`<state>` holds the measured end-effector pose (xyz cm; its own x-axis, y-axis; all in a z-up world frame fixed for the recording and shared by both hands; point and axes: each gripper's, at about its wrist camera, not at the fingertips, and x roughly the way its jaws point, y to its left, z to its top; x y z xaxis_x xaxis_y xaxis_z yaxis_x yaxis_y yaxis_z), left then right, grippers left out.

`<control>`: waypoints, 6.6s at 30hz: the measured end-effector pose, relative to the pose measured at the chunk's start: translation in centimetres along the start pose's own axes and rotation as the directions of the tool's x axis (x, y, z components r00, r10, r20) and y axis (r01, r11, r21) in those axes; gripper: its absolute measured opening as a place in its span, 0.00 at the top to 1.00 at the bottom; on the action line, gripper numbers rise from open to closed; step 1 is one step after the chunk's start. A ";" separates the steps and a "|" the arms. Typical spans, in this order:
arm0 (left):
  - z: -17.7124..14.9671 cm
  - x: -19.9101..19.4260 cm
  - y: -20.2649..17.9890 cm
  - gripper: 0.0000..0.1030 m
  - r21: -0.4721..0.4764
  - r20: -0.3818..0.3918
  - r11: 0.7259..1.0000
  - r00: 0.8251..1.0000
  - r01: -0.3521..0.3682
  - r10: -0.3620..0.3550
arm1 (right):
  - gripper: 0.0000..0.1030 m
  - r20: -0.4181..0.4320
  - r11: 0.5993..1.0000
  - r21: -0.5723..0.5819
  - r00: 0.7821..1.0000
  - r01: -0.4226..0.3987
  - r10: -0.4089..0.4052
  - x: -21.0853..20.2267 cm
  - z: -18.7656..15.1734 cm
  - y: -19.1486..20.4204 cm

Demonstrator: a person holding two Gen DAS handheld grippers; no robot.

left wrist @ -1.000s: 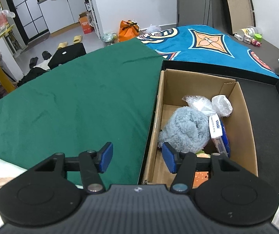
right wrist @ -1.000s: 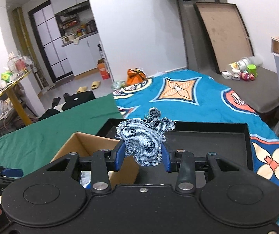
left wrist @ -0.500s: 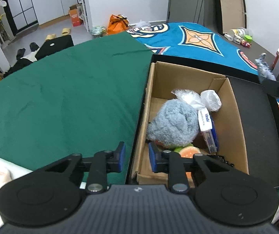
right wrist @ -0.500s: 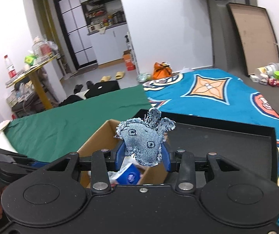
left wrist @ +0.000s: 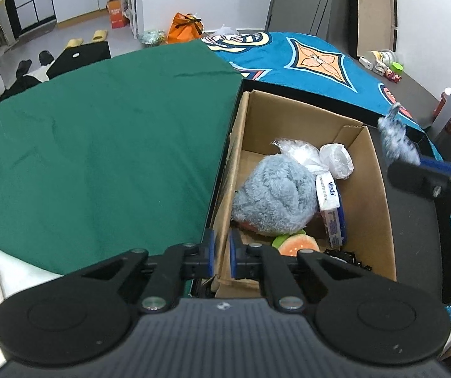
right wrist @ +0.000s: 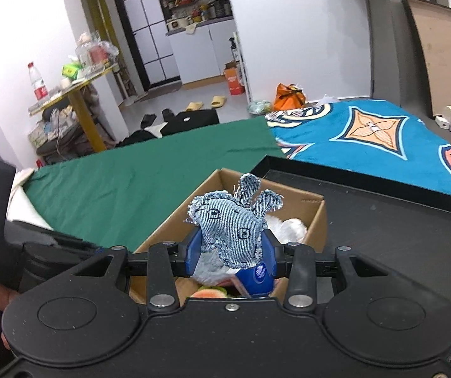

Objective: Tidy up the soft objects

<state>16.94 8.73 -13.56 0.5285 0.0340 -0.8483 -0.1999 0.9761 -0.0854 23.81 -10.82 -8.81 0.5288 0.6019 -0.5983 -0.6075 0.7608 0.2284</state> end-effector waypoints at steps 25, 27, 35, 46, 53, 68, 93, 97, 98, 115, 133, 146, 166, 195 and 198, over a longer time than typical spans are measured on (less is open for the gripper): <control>-0.9 -3.4 -2.2 0.50 0.053 0.048 0.998 0.999 -0.026 0.024 | 0.29 0.018 0.995 0.097 0.999 0.027 -0.029 -1.7 -1.7 -0.5; -0.8 -4.1 -2.5 0.45 0.054 0.067 0.998 0.997 -0.035 0.031 | 0.24 0.023 0.991 0.131 0.999 0.038 -0.041 -2.2 -2.2 -1.1; -0.2 -7.7 -4.4 0.38 0.067 0.158 0.997 0.987 -0.028 0.017 | 0.03 0.080 0.967 0.224 0.987 0.119 -0.140 -5.7 -2.8 -2.5; -1.0 -11.2 -7.0 0.38 0.087 0.205 0.996 0.978 0.026 -0.044 | 0.00 0.128 0.924 0.320 0.957 0.209 -0.260 -10.5 -4.1 -4.2; -1.9 -13.7 -8.2 0.36 0.100 0.249 0.995 0.967 0.025 -0.049 | 0.00 0.139 0.915 0.341 0.951 0.216 -0.276 -13.1 -4.3 -4.0; -3.3 -16.7 -8.8 0.10 0.068 0.229 0.996 0.971 0.049 -0.064 | 0.00 0.127 0.898 0.364 0.942 0.247 -0.310 -17.4 -5.0 -3.8; -5.3 -20.7 -8.8 0.03 0.086 0.256 0.994 0.962 0.072 -0.092 | 0.00 0.076 0.855 0.355 0.900 0.378 -0.430 -21.9 -5.8 -0.8; -5.6 -21.4 -9.1 0.03 0.101 0.266 0.993 0.960 0.065 -0.090 | 0.00 0.071 0.856 0.364 0.905 0.367 -0.419 -22.4 -6.1 -0.8; -5.7 -21.5 -9.1 0.03 0.103 0.266 0.993 0.960 0.066 -0.091 | 0.00 0.069 0.855 0.362 0.904 0.371 -0.421 -22.5 -6.2 -0.8; -6.3 -23.0 -9.4 0.03 0.118 0.277 0.992 0.957 0.049 -0.080 | 0.00 0.051 0.863 0.347 0.911 0.367 -0.409 -23.4 -6.1 -0.2; -6.3 -23.0 -9.4 0.03 0.138 0.260 0.990 0.963 0.030 -0.066 | 0.00 0.011 0.854 0.347 0.909 0.386 -0.416 -23.0 -6.1 -0.2; -6.1 -22.5 -8.8 0.03 0.131 0.246 0.991 0.969 0.004 -0.036 | 0.00 0.001 0.855 0.331 0.906 0.399 -0.423 -22.8 -5.9 0.0; -6.0 -22.6 -8.1 0.03 0.131 0.249 0.991 0.968 -0.004 -0.029 | 0.00 -0.012 0.866 0.305 0.911 0.396 -0.412 -22.5 -5.4 0.7; -6.4 -22.3 -7.2 0.03 0.140 0.274 0.990 0.961 -0.021 -0.018 | 0.00 -0.012 0.887 0.301 0.932 0.350 -0.363 -21.2 -4.9 1.0; -6.3 -21.9 -6.9 0.03 0.141 0.278 0.990 0.960 -0.017 -0.023 | 0.00 -0.015 0.889 0.292 0.931 0.353 -0.364 -20.8 -4.8 1.2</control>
<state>1.55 -0.05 2.38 0.7415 0.0697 -0.6673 -0.0908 0.9959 0.0031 9.27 -23.61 0.20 0.7050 0.2797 -0.6517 -0.1806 0.9595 0.2163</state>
